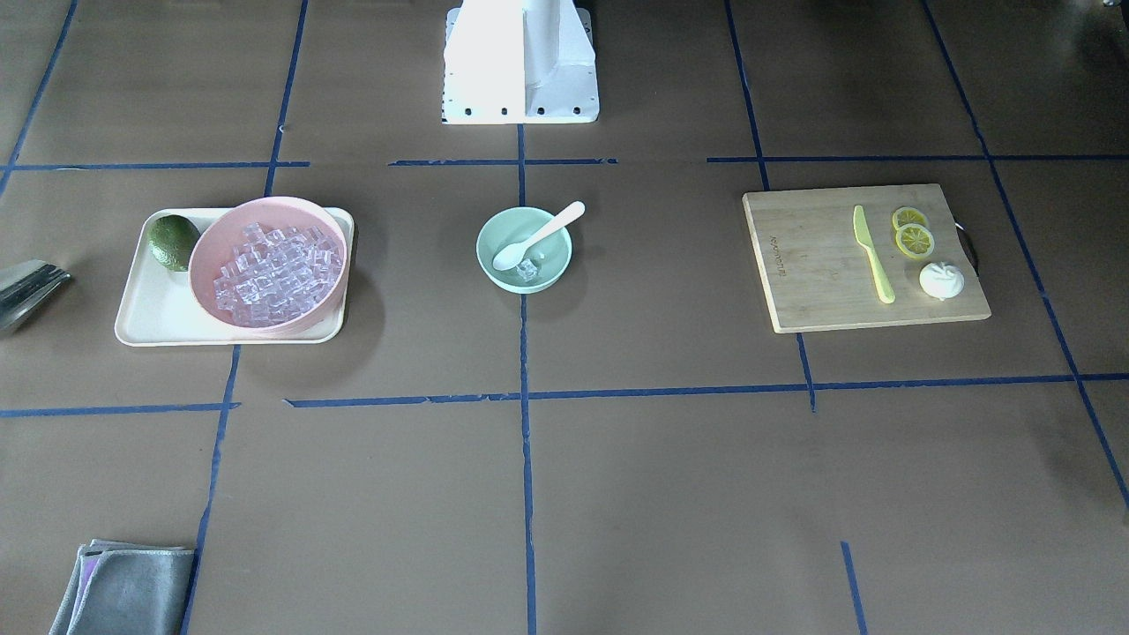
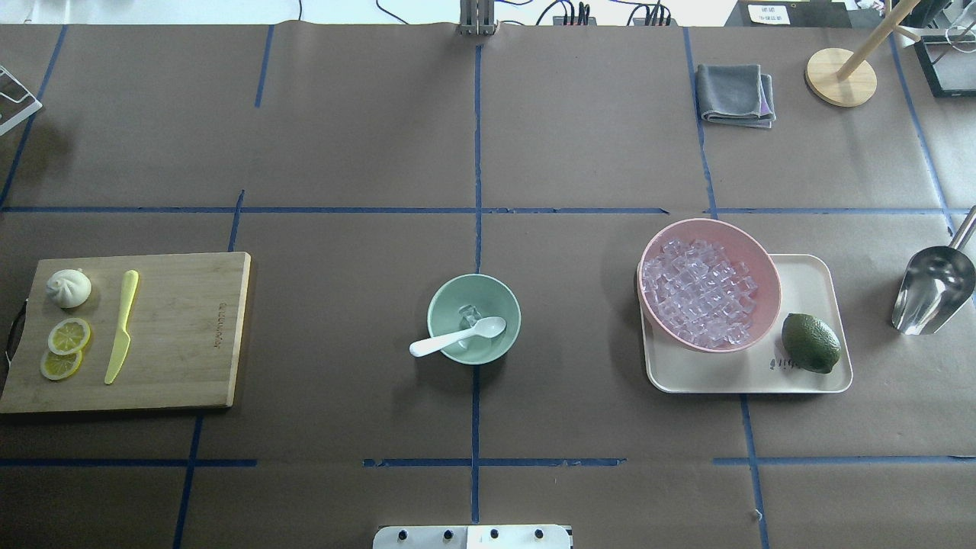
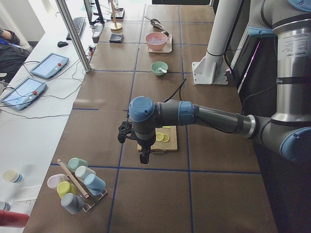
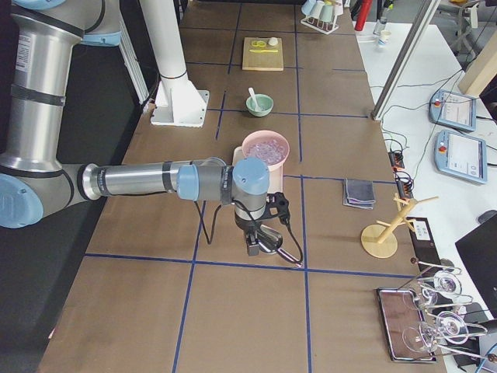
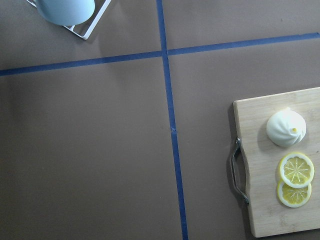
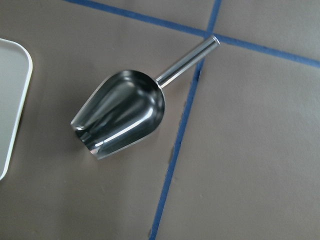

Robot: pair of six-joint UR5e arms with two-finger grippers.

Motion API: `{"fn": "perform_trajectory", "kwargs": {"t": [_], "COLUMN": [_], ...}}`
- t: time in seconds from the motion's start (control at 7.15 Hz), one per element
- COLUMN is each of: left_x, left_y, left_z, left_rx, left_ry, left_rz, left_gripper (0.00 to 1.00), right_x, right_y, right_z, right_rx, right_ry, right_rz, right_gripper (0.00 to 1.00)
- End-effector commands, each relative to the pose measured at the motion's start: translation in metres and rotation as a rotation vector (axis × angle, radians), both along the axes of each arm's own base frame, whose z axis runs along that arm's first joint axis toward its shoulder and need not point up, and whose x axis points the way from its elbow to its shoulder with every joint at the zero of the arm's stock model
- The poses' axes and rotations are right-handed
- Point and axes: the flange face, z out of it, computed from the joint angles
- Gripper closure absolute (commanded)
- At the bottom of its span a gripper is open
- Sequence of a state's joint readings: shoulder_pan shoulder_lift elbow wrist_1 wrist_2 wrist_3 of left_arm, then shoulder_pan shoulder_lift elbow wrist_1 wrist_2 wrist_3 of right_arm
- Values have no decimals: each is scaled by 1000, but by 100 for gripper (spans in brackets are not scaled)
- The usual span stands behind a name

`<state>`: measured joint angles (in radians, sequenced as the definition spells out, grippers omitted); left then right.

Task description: Put spoon and ice into bowl

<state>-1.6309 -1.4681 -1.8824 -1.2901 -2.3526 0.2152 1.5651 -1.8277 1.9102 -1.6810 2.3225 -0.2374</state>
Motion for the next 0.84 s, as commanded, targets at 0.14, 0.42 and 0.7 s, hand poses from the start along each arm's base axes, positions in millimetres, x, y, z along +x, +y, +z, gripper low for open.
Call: {"fn": "perform_trajectory", "kwargs": {"t": [0.14, 0.42, 0.7], "left_x": [0, 0, 0], "left_y": [-1, -1, -1], "left_z": [-7, -9, -5], "left_rx": [22, 26, 17], "left_ry": [1, -1, 3], "left_rz": [5, 5, 5], "left_gripper": [0, 0, 0], "right_x": [11, 11, 9], "right_y": [10, 9, 9], "right_z": [4, 3, 3], "right_rx": [-55, -49, -50], "right_ry": [0, -2, -2], "right_rz": [74, 73, 69], "right_gripper": [0, 0, 0]}}
